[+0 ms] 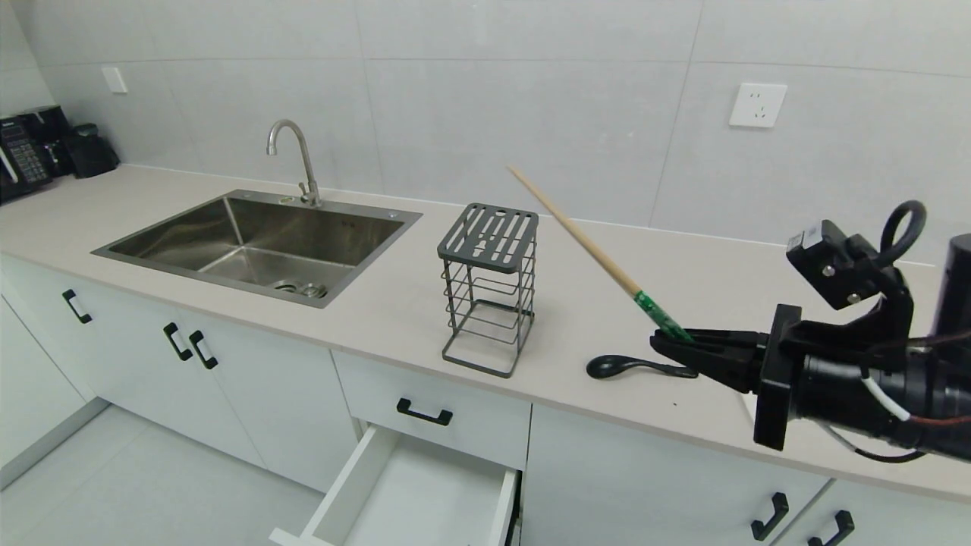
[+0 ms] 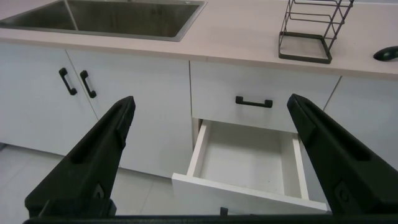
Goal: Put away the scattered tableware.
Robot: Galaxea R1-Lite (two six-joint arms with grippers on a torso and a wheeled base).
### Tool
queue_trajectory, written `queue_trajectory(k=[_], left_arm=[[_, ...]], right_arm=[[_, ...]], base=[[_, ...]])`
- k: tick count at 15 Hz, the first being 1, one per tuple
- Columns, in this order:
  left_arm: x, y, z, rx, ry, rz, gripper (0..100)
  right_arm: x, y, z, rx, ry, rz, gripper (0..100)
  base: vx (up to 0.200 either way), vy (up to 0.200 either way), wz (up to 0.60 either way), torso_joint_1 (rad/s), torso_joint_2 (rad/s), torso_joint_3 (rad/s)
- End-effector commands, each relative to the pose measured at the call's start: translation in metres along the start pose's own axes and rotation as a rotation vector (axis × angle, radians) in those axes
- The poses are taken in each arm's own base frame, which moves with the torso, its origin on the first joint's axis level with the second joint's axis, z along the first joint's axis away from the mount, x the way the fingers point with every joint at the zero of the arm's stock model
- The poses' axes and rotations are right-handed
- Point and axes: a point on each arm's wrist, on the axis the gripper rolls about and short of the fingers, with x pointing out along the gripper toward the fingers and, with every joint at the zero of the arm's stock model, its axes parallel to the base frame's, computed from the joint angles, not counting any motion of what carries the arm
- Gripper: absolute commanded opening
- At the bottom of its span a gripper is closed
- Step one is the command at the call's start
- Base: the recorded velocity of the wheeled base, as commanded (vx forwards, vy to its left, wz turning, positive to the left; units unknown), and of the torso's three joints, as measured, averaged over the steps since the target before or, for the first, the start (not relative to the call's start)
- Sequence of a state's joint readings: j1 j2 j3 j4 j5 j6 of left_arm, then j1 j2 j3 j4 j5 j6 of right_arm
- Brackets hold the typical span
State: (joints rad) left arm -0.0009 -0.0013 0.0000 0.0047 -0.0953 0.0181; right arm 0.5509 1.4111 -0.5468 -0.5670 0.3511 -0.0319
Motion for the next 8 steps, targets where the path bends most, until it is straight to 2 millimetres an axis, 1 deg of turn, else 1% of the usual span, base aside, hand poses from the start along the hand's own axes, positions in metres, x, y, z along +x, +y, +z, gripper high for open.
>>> queue_trajectory(k=[1,3,6,8], left_arm=[[0.0,0.0,0.0,0.002,0.001,0.0,100],[0.0,0.0,0.0,0.0,0.001,0.0,100],[0.0,0.0,0.0,0.0,0.001,0.001,100],[0.0,0.0,0.0,0.0,0.001,0.001,100]], right_arm=[[0.006,0.028,-0.001,-0.041,0.01,0.122,0],[0.013,0.036,-0.003,-0.051,0.03,0.16,0],[0.037,0.048,-0.013,-0.058,0.1,0.191,0],[0.049,0.056,-0.019,-0.067,0.134,0.21,0]], base=[[0.0,0.0,0.0,0.0,0.0,0.0],[0.0,0.0,0.0,0.0,0.0,0.0],[0.0,0.0,0.0,0.0,0.0,0.0],[0.0,0.0,0.0,0.0,0.0,0.0]])
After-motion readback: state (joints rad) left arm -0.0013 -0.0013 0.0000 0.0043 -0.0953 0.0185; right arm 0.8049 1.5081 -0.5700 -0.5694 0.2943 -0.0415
